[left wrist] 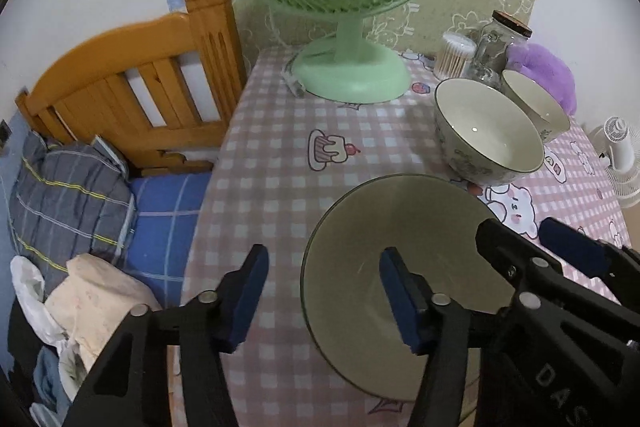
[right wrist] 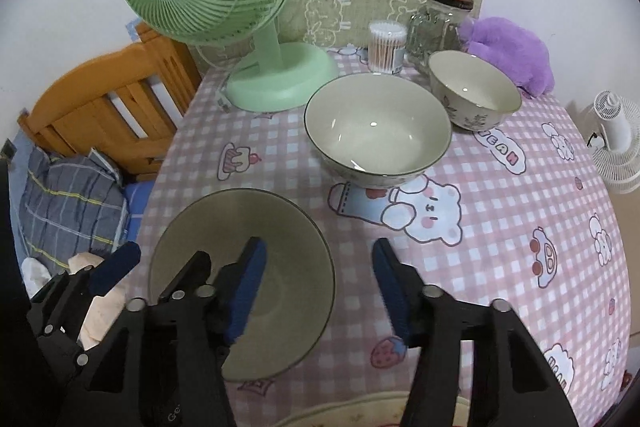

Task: Organize plates and bowls
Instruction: 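Move both grippers to the olive-green bowl and grasp its rim, then lift the olive-green bowl with both grippers and carry it toward the plate stack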

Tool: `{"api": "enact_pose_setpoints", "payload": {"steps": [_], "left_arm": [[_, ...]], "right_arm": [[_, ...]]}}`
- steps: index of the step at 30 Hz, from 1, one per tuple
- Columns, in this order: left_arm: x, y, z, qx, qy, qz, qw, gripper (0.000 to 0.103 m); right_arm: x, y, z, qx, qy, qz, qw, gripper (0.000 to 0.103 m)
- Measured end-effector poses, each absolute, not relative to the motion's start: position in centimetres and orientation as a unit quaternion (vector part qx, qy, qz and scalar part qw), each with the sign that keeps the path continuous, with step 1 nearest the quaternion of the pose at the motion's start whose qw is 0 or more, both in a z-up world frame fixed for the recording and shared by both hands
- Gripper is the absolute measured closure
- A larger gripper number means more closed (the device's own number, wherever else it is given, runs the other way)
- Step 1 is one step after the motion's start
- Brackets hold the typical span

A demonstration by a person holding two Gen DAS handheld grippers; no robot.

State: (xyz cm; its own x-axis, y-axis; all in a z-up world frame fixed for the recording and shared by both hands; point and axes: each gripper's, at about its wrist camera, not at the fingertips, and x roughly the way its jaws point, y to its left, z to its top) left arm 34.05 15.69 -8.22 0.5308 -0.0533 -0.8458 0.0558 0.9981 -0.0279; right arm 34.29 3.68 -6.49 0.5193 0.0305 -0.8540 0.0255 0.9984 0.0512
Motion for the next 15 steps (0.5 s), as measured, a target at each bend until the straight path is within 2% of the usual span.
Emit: {"api": "enact_pose_setpoints", "payload": {"steps": [5, 12, 15], "left_arm": [[34.7, 15.4, -9.3, 0.001, 0.495, -0.043, 0.868, 0.069], [35.2, 15.4, -9.6, 0.010, 0.497, -0.039, 0.867, 0.079], [35.2, 15.2, -9.6, 0.017, 0.501, -0.035, 0.864, 0.080]], "right_arm": [[35.2, 4.0, -7.7, 0.020, 0.500, -0.003, 0.866, 0.069], [35.8, 4.0, -8.6, 0.016, 0.515, -0.010, 0.857, 0.085], [35.8, 4.0, -8.6, 0.018, 0.517, -0.011, 0.856, 0.087]]}}
